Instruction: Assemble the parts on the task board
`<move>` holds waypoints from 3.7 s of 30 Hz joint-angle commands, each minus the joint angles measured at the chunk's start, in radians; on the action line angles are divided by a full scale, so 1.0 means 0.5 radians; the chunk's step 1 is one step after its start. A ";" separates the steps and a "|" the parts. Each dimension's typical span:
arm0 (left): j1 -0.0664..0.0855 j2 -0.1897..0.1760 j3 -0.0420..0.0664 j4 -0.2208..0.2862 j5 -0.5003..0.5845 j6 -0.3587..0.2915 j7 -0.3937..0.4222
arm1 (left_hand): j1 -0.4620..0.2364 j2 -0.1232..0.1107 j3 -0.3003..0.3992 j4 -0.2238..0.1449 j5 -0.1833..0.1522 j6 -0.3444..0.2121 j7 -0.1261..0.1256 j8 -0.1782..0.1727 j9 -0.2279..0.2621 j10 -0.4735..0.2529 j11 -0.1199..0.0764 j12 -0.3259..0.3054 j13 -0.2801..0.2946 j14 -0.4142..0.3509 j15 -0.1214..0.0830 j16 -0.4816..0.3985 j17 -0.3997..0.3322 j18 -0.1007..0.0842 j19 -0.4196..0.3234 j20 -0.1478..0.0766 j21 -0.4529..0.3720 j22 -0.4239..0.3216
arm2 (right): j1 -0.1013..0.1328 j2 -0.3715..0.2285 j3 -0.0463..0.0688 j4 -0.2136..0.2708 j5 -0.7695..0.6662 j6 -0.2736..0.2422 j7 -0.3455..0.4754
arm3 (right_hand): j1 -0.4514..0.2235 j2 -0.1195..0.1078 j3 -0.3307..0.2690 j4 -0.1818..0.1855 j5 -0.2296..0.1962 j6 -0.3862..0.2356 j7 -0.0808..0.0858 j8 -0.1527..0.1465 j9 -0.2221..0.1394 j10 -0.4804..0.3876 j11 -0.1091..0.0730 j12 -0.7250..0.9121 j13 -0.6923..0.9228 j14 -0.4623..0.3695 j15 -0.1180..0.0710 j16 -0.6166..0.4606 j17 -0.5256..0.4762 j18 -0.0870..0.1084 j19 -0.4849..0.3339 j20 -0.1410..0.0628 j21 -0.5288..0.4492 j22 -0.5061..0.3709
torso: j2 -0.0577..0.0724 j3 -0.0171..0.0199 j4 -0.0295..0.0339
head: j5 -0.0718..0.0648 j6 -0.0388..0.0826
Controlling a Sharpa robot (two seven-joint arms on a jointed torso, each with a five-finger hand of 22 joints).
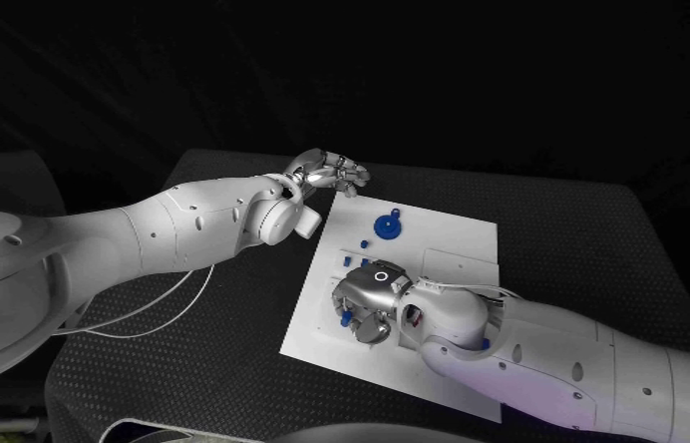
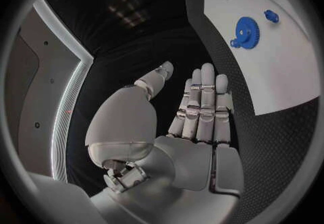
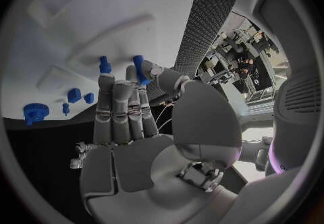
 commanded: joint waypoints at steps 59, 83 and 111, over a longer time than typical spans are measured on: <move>-0.017 0.010 -0.016 -0.071 0.035 0.037 0.017 | -0.018 0.006 0.005 0.016 0.004 -0.016 0.003 0.018 -0.004 -0.015 0.002 0.005 0.002 -0.002 0.004 -0.018 0.013 0.037 0.001 0.012 -0.013 0.024 | 0.318 -0.963 0.106 0.330 1.710 0.366 -0.361 | -0.441 -0.049 -0.461 0.314 0.007 -0.207 0.029 -0.106 0.061 -0.406 -0.083 1.378 0.994 0.128 -0.099 0.058 0.079 0.028 0.156 -0.082 0.042 0.038 | -0.067 0.0209 -0.062 | -0.187 0.070; -0.017 0.004 -0.031 0.001 0.035 0.042 0.014 | -0.021 0.003 0.002 0.018 0.004 -0.016 0.003 0.020 -0.005 -0.015 0.001 0.006 0.003 -0.001 0.004 -0.021 0.017 0.036 0.001 0.012 -0.015 0.026 | 0.299 -0.934 -0.114 0.416 1.891 0.429 -0.825 | -0.774 -0.088 -0.500 0.611 0.005 -0.136 -0.020 -0.071 0.183 -0.430 -0.133 1.770 1.394 0.118 -0.144 0.286 0.359 0.028 0.191 -0.156 0.196 0.045 | -0.116 0.0230 -0.084 | -0.254 -0.047; -0.017 -0.006 -0.034 0.028 0.035 0.049 0.008 | -0.028 0.003 0.000 0.024 0.003 -0.018 0.003 0.022 -0.006 -0.017 0.002 0.006 0.003 -0.003 0.005 -0.026 0.022 0.035 0.000 0.013 -0.018 0.029 | 0.140 -0.715 -0.115 0.211 1.820 0.402 -0.841 | -0.805 -0.109 -0.498 0.639 0.005 -0.142 -0.018 -0.081 0.196 -0.438 -0.132 1.782 1.427 0.113 -0.143 0.285 0.380 0.028 0.174 -0.156 0.218 0.043 | -0.114 0.0194 -0.082 | -0.235 -0.065</move>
